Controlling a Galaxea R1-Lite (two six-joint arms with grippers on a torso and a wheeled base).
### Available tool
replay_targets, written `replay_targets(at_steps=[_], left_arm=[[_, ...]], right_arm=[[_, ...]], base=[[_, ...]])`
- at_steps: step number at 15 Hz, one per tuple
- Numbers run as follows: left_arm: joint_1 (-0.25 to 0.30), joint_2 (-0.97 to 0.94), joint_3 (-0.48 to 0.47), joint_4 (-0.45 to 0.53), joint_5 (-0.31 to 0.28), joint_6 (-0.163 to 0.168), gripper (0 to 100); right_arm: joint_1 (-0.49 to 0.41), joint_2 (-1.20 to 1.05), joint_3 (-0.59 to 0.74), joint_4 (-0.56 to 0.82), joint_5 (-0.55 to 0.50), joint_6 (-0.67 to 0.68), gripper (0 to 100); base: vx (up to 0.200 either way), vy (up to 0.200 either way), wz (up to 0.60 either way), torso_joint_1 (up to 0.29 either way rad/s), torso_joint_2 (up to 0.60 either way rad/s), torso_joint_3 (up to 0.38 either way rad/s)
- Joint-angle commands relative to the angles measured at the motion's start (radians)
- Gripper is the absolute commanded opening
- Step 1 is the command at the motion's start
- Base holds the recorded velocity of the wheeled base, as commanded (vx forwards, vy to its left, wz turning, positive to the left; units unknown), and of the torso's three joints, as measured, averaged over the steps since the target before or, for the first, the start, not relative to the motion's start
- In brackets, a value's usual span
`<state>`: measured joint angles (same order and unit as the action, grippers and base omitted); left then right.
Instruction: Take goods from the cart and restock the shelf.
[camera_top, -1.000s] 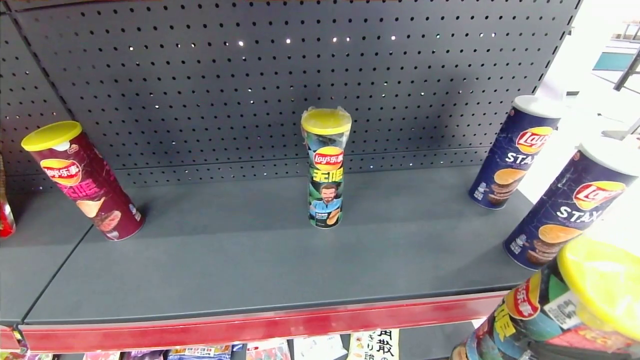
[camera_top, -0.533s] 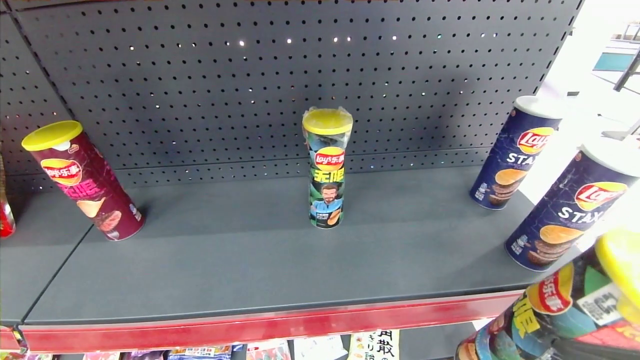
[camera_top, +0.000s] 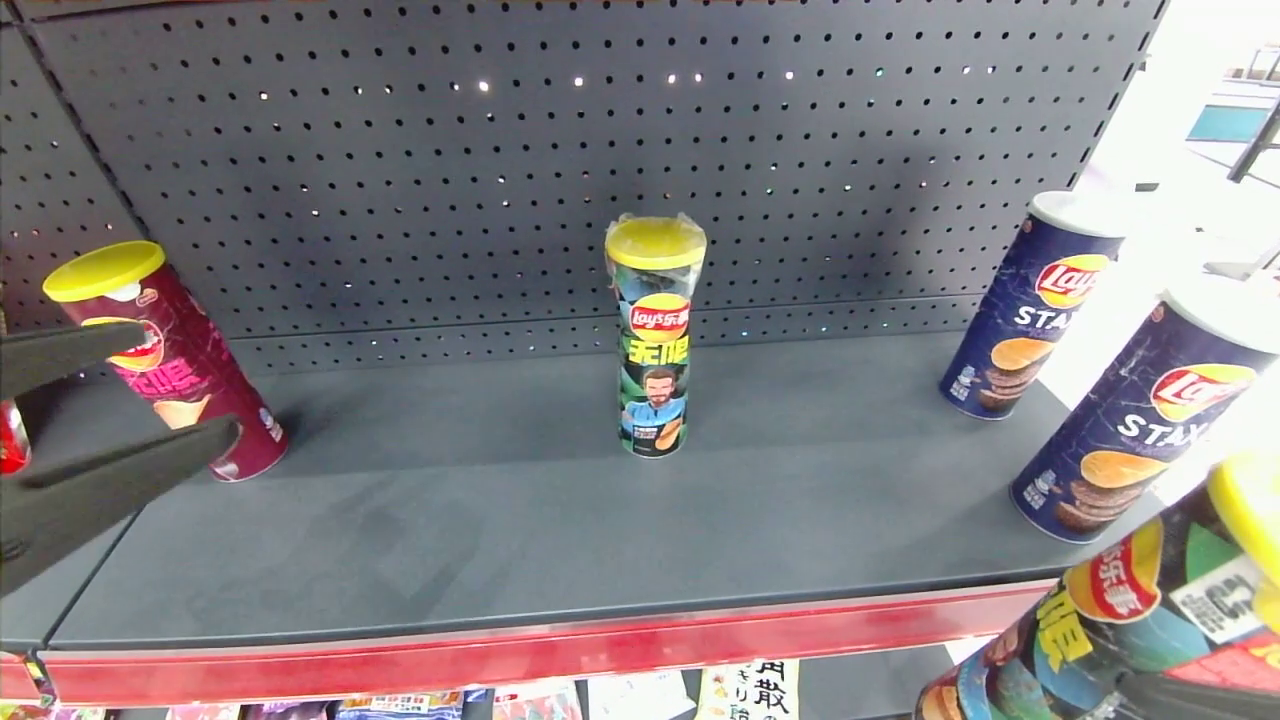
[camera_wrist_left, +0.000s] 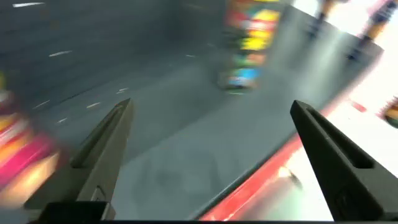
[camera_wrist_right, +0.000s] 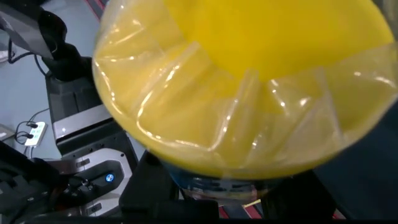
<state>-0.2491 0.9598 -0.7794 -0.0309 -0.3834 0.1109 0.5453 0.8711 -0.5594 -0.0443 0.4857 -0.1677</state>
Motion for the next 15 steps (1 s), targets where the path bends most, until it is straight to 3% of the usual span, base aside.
replay_targets(at_steps=[1,5,7,15], left_arm=[[-0.190,0.490,-0.202,-0.095,-0.137,0.101,100],[-0.248,0.774,-0.394,-0.207,-0.173,0.132,100],[-0.249,0.849,-0.465,-0.207,-0.178,0.179,100],[-0.248,0.948,-0.595,-0.216,-0.206,0.190,100]], right_arm=[[-0.001,0.017,-0.008,-0.003,-0.010,-0.001,0],[-0.002,0.040,-0.036,-0.008,-0.027,-0.001,0],[-0.002,0.046,-0.039,-0.008,-0.029,-0.001,0],[-0.002,0.046,-0.033,-0.008,-0.041,-0.001,0]], base=[[0.000,0.000,0.00,0.000,0.00,0.000],[0.000,0.000,0.00,0.000,0.00,0.000],[0.000,0.000,0.00,0.000,0.00,0.000],[0.000,0.000,0.00,0.000,0.00,0.000]])
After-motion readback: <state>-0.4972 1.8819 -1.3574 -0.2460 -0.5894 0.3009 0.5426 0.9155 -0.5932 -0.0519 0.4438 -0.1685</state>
